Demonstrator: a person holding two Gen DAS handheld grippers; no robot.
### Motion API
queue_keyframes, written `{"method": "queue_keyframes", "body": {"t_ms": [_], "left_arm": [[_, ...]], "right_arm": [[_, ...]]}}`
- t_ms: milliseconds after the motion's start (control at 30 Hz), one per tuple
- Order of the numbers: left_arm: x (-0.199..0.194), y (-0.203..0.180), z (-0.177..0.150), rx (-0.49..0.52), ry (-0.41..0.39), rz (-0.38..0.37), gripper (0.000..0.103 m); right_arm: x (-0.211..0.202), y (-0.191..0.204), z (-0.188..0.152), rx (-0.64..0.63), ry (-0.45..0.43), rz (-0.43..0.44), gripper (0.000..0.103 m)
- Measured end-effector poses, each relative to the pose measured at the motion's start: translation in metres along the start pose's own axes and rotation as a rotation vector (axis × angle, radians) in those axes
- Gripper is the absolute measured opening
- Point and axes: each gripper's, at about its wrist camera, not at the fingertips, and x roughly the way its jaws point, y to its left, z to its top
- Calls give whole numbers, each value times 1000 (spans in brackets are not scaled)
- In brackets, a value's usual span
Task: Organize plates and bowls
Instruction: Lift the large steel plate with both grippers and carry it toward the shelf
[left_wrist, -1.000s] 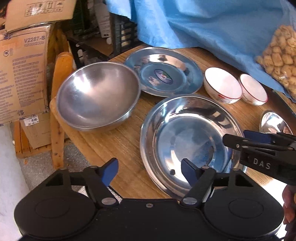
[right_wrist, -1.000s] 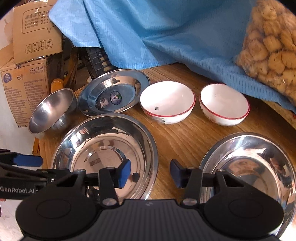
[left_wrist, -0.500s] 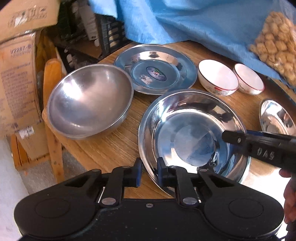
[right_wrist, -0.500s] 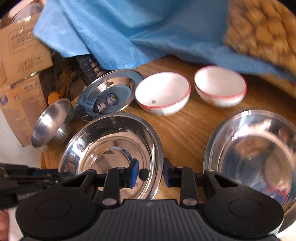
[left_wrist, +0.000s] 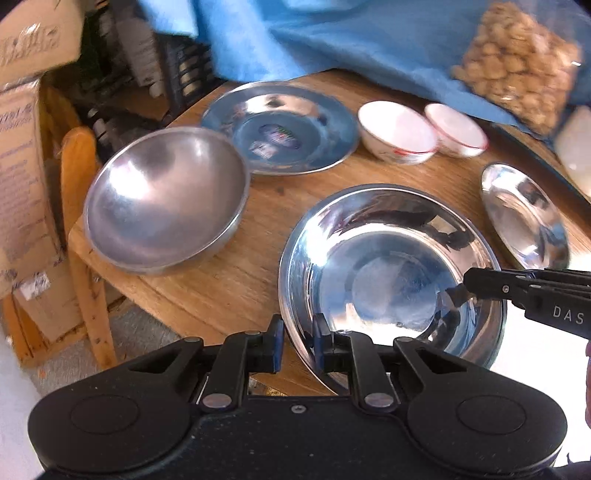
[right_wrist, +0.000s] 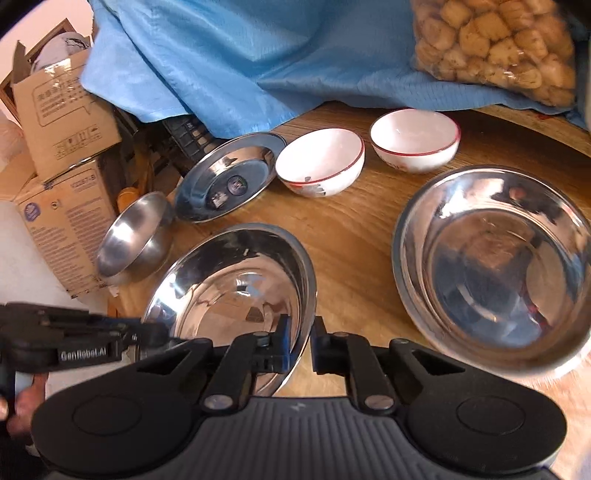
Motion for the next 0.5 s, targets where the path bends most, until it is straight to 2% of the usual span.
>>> {"method": "queue_keyframes", "body": {"t_ms": [133, 300, 500], "left_arm": [[-14, -12, 8, 109, -46, -43, 17], [-15, -37, 33, 220, -96, -103, 16], [1, -70, 60, 285, -112, -203, 17]], "right_arm": [[-23, -2, -3, 33, -50, -34, 13], [-46, -15, -1, 113, -134, -115, 13], [-69, -36, -7, 223, -217, -239, 13]]}}
